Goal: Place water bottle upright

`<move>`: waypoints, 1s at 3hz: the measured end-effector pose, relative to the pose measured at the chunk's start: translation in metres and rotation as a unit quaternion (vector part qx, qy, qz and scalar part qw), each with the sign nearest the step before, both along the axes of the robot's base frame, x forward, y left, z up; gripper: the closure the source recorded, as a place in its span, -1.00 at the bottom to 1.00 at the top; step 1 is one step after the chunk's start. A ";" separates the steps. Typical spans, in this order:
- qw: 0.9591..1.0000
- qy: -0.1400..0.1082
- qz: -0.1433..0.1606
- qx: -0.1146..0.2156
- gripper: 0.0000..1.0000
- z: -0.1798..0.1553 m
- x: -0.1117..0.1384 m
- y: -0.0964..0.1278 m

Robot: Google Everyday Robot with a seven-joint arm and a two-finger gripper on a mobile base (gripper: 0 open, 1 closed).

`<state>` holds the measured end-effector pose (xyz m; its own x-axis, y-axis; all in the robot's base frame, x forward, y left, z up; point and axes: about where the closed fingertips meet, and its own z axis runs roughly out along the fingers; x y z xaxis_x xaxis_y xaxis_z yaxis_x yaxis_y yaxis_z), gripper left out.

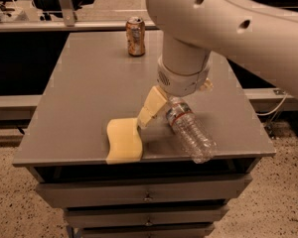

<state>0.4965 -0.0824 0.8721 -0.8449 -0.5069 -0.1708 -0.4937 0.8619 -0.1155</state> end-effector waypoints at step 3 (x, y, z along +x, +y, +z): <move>0.995 -0.005 -0.101 -0.014 -0.16 -0.033 0.009 0.001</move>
Offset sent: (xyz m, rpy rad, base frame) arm 0.0112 0.0025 -0.0430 -0.0332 0.0014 -0.2497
